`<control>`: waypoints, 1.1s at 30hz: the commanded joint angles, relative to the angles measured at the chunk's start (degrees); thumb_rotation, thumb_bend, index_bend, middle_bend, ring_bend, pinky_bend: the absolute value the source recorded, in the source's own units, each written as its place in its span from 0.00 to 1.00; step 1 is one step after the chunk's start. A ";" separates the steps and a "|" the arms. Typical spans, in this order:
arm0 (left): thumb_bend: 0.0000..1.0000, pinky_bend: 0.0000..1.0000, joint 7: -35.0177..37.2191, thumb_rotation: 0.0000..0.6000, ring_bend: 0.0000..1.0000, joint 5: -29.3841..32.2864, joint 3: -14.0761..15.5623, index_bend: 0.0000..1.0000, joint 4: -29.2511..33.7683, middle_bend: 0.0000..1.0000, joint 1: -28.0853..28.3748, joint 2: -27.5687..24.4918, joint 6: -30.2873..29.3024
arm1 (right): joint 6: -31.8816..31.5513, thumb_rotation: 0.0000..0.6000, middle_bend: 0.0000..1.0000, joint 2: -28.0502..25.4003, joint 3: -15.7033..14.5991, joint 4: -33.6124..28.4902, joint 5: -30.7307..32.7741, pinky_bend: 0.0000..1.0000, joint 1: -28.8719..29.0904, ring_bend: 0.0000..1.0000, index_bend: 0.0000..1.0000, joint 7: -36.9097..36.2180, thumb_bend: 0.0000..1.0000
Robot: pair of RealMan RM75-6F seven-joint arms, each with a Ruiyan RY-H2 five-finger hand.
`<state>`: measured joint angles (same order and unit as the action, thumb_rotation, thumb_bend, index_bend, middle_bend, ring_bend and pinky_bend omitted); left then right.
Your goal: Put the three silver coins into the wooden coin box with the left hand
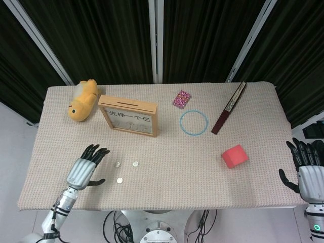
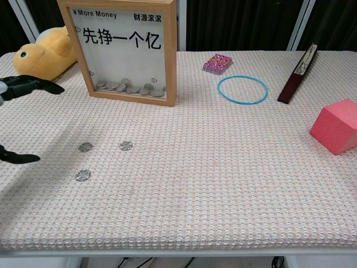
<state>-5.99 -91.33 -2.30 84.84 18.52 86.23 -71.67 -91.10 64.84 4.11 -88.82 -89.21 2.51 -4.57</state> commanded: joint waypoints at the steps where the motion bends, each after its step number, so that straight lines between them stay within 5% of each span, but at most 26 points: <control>1: 0.05 0.04 0.10 1.00 0.00 0.96 -0.54 0.16 -2.03 0.12 1.34 1.93 1.43 | -0.20 1.00 0.00 -0.08 0.02 0.11 0.11 0.00 -0.21 0.00 0.00 -0.28 0.30; 33: 0.21 0.06 4.38 1.00 0.00 1.09 0.96 0.34 -16.45 0.13 6.46 11.04 3.46 | 0.60 1.00 0.00 -0.65 0.08 0.37 0.46 0.00 -0.40 0.00 0.00 -0.85 0.30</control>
<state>-1.68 -90.32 -1.37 68.40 24.93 97.28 -68.29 -90.49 64.19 4.19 -88.45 -88.75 2.11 -5.42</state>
